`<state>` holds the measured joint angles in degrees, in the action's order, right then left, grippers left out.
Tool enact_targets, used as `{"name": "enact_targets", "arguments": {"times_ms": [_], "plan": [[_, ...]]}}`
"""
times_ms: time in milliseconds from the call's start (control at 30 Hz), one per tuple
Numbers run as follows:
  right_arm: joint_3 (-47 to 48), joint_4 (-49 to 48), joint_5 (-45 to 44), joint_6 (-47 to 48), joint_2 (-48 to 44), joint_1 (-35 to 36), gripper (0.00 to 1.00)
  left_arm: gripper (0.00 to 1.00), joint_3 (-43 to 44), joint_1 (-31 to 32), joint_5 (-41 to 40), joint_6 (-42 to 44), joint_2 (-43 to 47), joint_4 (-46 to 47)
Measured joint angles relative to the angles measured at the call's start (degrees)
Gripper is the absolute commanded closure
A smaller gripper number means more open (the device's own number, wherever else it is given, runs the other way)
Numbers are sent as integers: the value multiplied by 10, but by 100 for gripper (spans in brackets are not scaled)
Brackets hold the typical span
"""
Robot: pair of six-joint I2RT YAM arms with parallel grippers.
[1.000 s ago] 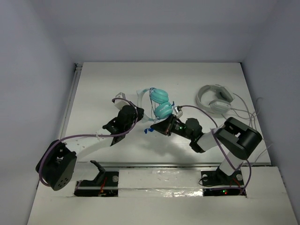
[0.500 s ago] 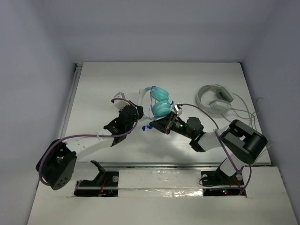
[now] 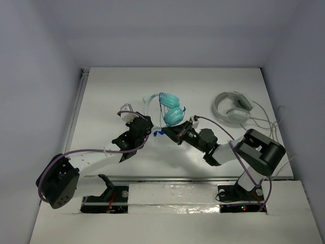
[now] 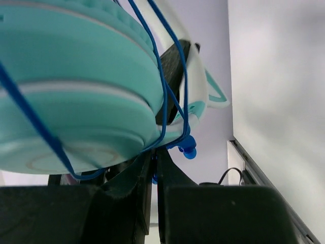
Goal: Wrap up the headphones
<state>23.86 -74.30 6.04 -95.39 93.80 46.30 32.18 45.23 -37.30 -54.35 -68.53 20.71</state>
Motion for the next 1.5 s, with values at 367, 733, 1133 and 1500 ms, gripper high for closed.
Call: {"name": "enact_targets", "arguments": {"times_ms": [367,733,1133,1500], "plan": [[17,-3,-39,-106,79,7,100,100,-6,34,-101,-2,-27,-14],[22,21,-48,-137,51,1,100,100,-3,35,-108,-13,-30,5],[28,37,-42,-155,36,-7,100,100,-3,35,-97,-39,-35,11],[45,35,-121,-163,34,-10,97,100,16,73,-153,-74,-29,-21]]}}
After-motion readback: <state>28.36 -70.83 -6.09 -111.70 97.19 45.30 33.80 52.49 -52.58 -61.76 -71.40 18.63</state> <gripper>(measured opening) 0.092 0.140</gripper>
